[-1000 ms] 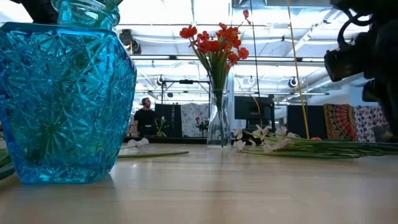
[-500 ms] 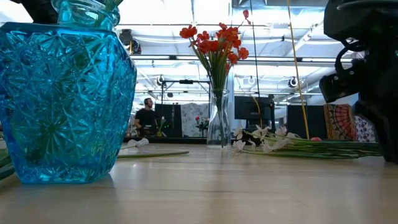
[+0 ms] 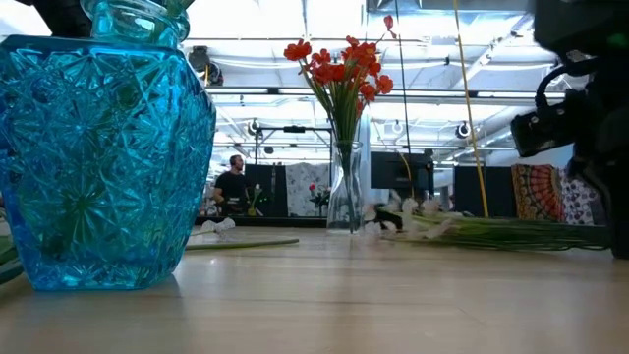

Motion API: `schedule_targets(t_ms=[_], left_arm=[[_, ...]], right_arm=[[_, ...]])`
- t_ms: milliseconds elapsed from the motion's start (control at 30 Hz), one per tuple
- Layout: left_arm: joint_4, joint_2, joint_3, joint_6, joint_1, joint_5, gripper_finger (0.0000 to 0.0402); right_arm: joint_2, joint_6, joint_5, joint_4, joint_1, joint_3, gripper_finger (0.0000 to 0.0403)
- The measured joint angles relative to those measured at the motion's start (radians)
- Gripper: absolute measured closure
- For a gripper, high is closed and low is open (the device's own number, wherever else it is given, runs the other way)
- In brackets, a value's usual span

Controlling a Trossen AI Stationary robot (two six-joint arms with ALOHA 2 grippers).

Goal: Sort flowers into vase by color
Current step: Put the top white flowers into the blue flower vase

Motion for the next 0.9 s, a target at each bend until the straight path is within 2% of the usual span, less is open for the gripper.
schedule_targets(t_ms=[200,300,400,567,667,767,900], left_arm=[[0.008,0.013,0.000,-0.001,-0.002,0.023,0.0311],[0.010,0.029,0.000,-0.009,-0.004,0.027,0.0311],[0.009,0.045,0.000,-0.023,-0.004,0.028,0.0311],[0.003,0.064,0.000,-0.018,-0.004,0.027,0.0311],[0.004,0.070,0.000,-0.018,-0.004,0.027,0.0311],[0.003,0.070,0.000,-0.017,-0.004,0.027,0.0311],[0.000,0.070,0.000,0.026,-0.004,0.030,0.0311]], right_arm=[[-0.078,0.036,-0.031,-0.031,0.122,0.030,0.0401],[-0.127,0.091,-0.005,-0.034,0.200,0.046,0.0402],[-0.178,0.177,0.079,-0.031,0.295,0.064,0.0402],[-0.244,0.365,0.310,-0.020,0.457,0.091,0.0402],[-0.258,0.402,0.485,0.038,0.538,0.117,0.0402],[-0.250,0.349,0.711,0.138,0.588,0.139,0.0403],[-0.211,0.138,0.984,0.382,0.601,0.143,0.0403]])
